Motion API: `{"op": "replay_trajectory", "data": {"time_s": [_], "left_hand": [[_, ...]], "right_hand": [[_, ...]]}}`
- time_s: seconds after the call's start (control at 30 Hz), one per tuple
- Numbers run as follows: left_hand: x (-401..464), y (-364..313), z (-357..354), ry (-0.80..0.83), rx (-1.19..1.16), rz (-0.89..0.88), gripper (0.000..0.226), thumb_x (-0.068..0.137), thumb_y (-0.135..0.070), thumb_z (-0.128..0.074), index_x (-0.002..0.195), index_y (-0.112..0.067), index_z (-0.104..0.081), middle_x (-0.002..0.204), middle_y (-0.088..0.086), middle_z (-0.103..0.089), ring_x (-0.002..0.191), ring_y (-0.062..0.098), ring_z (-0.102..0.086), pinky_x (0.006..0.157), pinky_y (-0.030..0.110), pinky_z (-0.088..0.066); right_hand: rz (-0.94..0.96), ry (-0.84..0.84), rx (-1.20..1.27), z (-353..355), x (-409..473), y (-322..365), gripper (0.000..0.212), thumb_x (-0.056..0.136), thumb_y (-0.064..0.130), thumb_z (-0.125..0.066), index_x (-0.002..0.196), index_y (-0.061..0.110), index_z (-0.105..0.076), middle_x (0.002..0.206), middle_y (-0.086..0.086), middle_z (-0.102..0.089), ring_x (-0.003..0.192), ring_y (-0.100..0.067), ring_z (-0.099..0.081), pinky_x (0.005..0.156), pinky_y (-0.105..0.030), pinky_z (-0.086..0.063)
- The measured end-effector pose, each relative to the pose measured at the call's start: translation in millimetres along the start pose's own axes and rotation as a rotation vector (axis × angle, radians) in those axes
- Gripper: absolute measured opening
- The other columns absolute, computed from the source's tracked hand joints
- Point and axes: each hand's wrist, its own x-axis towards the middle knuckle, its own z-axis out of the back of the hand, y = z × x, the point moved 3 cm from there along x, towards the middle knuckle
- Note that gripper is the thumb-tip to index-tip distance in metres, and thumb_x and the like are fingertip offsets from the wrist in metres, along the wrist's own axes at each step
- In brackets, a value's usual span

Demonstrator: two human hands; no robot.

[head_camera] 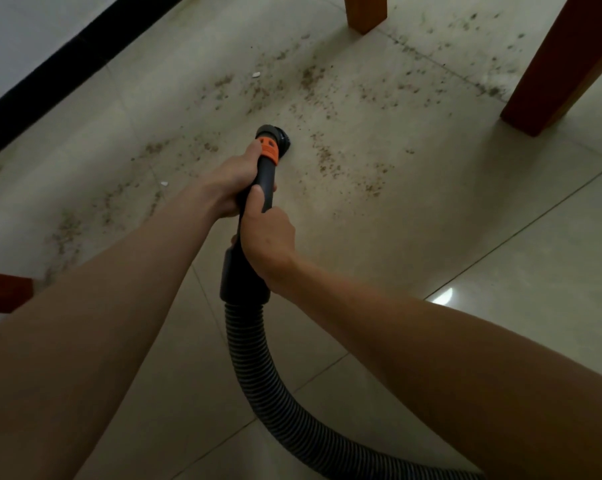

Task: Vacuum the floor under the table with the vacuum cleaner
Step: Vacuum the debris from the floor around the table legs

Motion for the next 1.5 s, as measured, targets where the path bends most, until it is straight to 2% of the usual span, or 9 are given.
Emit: {"op": "replay_trajectory", "data": {"time_s": [0.1, 0.2, 0.4, 0.53, 0.7, 0.87, 1.27, 1.43, 1.5], "left_hand": [[-13, 7, -2, -0.006, -0.004, 0.008, 0.053, 0.100, -0.050, -0.025, 0.108, -0.002, -0.046, 0.075, 0.011, -0.056, 0.061, 0.018, -0.054, 0.052, 0.028, -0.044], [-30, 17, -4, 0.006, -0.010, 0.033, 0.054, 0.100, -0.051, -0.024, 0.094, -0.003, -0.049, 0.075, 0.010, -0.055, 0.062, 0.017, -0.053, 0.054, 0.027, -0.045], [-64, 31, -14, 0.008, -0.018, 0.053, 0.051, 0.100, -0.048, -0.026, 0.112, 0.000, -0.043, 0.083, 0.013, -0.055, 0.067, 0.019, -0.054, 0.056, 0.028, -0.044], [-83, 35, -20, 0.020, -0.004, 0.051, 0.050, 0.100, -0.047, -0.027, 0.112, -0.001, -0.042, 0.084, 0.013, -0.055, 0.069, 0.019, -0.054, 0.056, 0.027, -0.045], [-101, 44, -27, 0.013, -0.009, 0.064, 0.050, 0.101, -0.047, -0.026, 0.108, -0.001, -0.043, 0.081, 0.014, -0.056, 0.067, 0.019, -0.054, 0.057, 0.027, -0.046], [-114, 44, -30, 0.046, -0.008, 0.063, 0.058, 0.101, -0.046, -0.027, 0.125, 0.005, -0.041, 0.082, 0.014, -0.056, 0.065, 0.019, -0.054, 0.054, 0.027, -0.044], [-127, 40, -39, 0.095, 0.065, 0.055, 0.058, 0.101, -0.045, -0.027, 0.127, 0.005, -0.041, 0.083, 0.014, -0.056, 0.065, 0.020, -0.054, 0.053, 0.027, -0.043], [-116, 29, -43, 0.083, 0.089, 0.035, 0.060, 0.101, -0.046, -0.025, 0.130, 0.006, -0.039, 0.083, 0.014, -0.056, 0.066, 0.019, -0.055, 0.052, 0.026, -0.044], [-112, 26, -44, 0.081, 0.092, 0.025, 0.060, 0.102, -0.045, -0.025, 0.130, 0.005, -0.039, 0.082, 0.013, -0.056, 0.064, 0.019, -0.055, 0.049, 0.025, -0.044]], "right_hand": [[-0.021, 0.014, -0.016, 2, -11, -7, 0.063, 0.097, 0.055, -0.025, 0.117, 0.003, -0.054, 0.104, -0.017, -0.065, 0.087, -0.032, -0.065, 0.081, -0.042, -0.055], [-0.029, 0.031, -0.061, 5, -27, -15, 0.062, 0.099, 0.054, -0.024, 0.119, 0.003, -0.053, 0.101, -0.013, -0.063, 0.081, -0.027, -0.062, 0.065, -0.032, -0.049], [-0.051, 0.028, -0.092, 10, -58, -30, 0.065, 0.098, 0.056, -0.023, 0.120, 0.003, -0.054, 0.104, -0.014, -0.064, 0.076, -0.023, -0.060, 0.054, -0.025, -0.041], [-0.065, -0.005, -0.078, 14, -73, -36, 0.066, 0.098, 0.056, -0.024, 0.119, 0.001, -0.055, 0.108, -0.015, -0.065, 0.088, -0.028, -0.064, 0.065, -0.030, -0.046], [-0.051, -0.029, -0.097, 20, -91, -43, 0.063, 0.099, 0.053, -0.025, 0.116, 0.001, -0.057, 0.105, -0.014, -0.065, 0.080, -0.024, -0.059, 0.052, -0.025, -0.038], [-0.069, -0.050, -0.089, 23, -102, -42, 0.061, 0.100, 0.052, -0.024, 0.116, 0.002, -0.057, 0.106, -0.014, -0.064, 0.079, -0.023, -0.056, 0.067, -0.029, -0.039], [-0.067, -0.090, -0.113, 31, -115, -44, 0.061, 0.101, 0.051, -0.021, 0.115, 0.004, -0.057, 0.103, -0.012, -0.063, 0.074, -0.021, -0.052, 0.059, -0.026, -0.036], [-0.055, -0.104, -0.093, 36, -104, -35, 0.061, 0.101, 0.050, -0.023, 0.115, 0.003, -0.058, 0.105, -0.014, -0.063, 0.078, -0.024, -0.055, 0.065, -0.029, -0.038], [-0.055, -0.115, -0.096, 37, -99, -33, 0.061, 0.101, 0.051, -0.023, 0.117, 0.002, -0.057, 0.110, -0.014, -0.063, 0.089, -0.028, -0.059, 0.067, -0.028, -0.037]]}}
